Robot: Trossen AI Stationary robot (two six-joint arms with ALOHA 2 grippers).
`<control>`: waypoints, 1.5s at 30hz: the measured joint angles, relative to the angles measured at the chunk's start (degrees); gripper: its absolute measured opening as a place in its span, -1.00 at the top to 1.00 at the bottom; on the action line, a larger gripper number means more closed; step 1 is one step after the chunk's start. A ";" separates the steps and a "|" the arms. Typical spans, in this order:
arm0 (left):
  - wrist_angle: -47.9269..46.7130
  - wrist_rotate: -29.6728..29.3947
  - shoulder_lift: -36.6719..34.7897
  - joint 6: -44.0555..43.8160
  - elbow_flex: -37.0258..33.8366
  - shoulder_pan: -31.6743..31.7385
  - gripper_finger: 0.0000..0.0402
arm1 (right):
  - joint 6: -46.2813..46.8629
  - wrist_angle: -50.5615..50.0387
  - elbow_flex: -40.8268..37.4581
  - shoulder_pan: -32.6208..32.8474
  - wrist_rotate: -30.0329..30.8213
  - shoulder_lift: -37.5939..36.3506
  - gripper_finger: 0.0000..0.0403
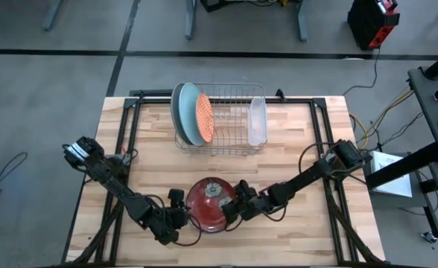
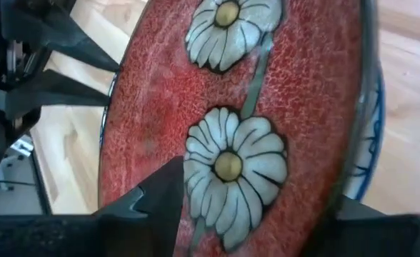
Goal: Sort dishes
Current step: Put the red plate in the dish rack
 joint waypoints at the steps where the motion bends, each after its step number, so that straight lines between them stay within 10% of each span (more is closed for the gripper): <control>1: 0.03 -0.55 0.00 0.15 -0.03 -0.04 0.23 | -0.43 -0.07 0.33 -0.11 0.28 0.26 0.24; 10: 0.06 -3.32 -2.88 3.05 -0.15 0.00 0.23 | -3.12 0.89 0.12 -0.45 2.83 -2.05 0.93; 28: -0.36 -8.22 -27.29 11.32 -0.09 -4.08 0.23 | -26.45 -30.16 4.74 -8.02 -0.41 -34.57 0.96; 45: 0.74 -15.17 -36.95 21.95 -0.09 -4.76 0.23 | -102.88 -58.51 35.40 -38.43 -17.18 -35.62 0.96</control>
